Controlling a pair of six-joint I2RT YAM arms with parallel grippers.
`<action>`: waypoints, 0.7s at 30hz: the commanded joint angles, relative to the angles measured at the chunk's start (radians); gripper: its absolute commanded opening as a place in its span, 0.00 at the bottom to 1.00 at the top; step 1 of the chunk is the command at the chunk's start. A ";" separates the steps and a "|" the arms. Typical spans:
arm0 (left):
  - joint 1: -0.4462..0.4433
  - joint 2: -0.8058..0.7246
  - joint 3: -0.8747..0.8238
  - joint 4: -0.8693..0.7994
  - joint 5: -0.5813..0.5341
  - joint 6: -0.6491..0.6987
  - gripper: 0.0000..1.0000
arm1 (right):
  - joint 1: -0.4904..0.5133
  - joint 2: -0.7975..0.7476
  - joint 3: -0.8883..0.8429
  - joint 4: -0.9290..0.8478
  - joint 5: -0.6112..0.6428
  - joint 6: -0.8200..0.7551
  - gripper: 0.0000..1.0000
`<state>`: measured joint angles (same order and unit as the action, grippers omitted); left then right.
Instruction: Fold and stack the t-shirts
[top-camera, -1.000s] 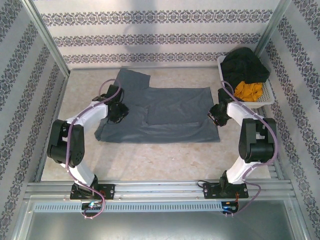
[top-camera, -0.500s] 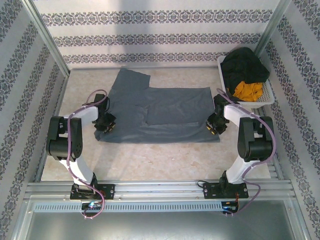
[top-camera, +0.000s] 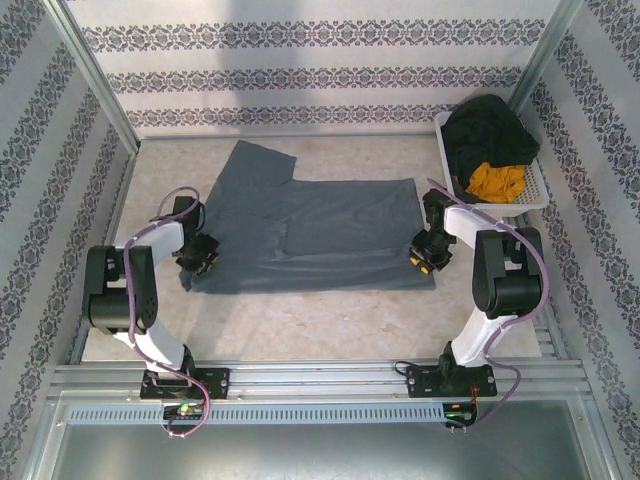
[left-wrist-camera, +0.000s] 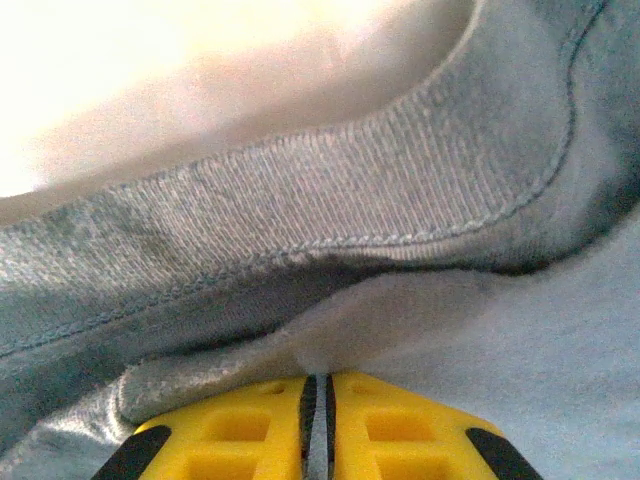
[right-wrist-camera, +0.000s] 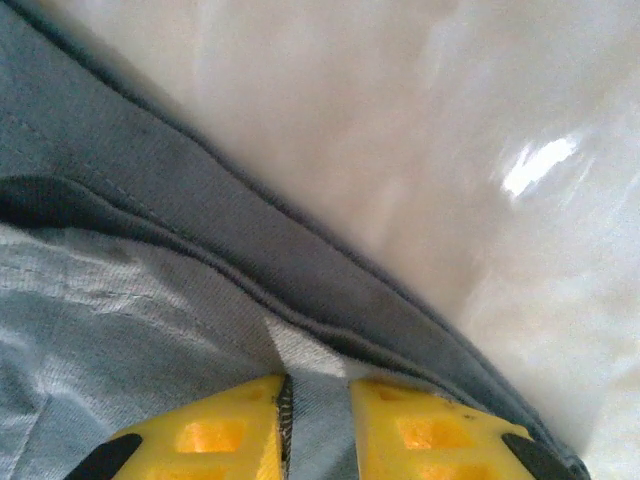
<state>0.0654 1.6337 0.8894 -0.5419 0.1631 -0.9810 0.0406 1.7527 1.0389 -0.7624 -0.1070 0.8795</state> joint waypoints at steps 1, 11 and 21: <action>0.042 -0.038 -0.080 -0.117 -0.100 -0.065 0.16 | 0.022 -0.024 -0.061 -0.077 -0.056 -0.034 0.26; 0.085 -0.140 -0.152 -0.162 -0.117 -0.106 0.17 | 0.034 -0.101 -0.169 -0.115 -0.145 -0.040 0.27; 0.104 -0.262 -0.217 -0.232 -0.186 -0.096 0.18 | 0.056 -0.192 -0.247 -0.167 -0.181 -0.051 0.27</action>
<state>0.1394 1.4002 0.6910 -0.6758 0.0628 -1.0683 0.0841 1.5917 0.8211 -0.8635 -0.3084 0.8337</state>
